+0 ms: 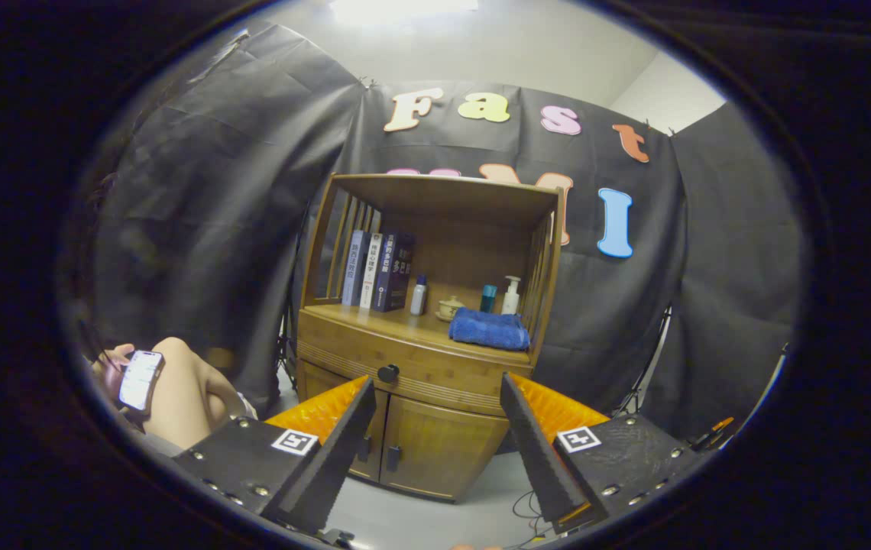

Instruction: Pull open the drawer, take out the items inside it, and place them on the countertop above the cabinet.

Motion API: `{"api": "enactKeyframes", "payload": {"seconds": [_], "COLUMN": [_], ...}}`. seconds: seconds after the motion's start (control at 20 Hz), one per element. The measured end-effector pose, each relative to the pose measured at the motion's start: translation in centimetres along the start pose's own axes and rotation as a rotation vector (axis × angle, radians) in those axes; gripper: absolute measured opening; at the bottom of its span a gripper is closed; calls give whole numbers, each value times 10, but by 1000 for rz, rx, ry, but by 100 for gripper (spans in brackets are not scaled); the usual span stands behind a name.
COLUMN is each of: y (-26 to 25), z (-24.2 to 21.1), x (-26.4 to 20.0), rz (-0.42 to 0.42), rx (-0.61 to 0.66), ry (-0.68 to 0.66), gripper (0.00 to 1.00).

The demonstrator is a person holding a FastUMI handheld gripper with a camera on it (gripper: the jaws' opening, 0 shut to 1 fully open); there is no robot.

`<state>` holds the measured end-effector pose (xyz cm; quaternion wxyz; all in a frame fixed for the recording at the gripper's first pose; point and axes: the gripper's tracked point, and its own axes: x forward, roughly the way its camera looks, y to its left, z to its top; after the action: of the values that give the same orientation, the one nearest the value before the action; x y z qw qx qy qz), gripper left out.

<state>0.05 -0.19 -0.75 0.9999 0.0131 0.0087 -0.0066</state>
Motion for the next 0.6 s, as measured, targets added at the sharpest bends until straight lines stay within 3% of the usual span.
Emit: {"api": "enactKeyframes", "payload": {"seconds": [0.6], "y": [-6], "z": [-13], "x": [19], "rz": [-26], "rx": [53], "ry": [22], "gripper": [98]}}
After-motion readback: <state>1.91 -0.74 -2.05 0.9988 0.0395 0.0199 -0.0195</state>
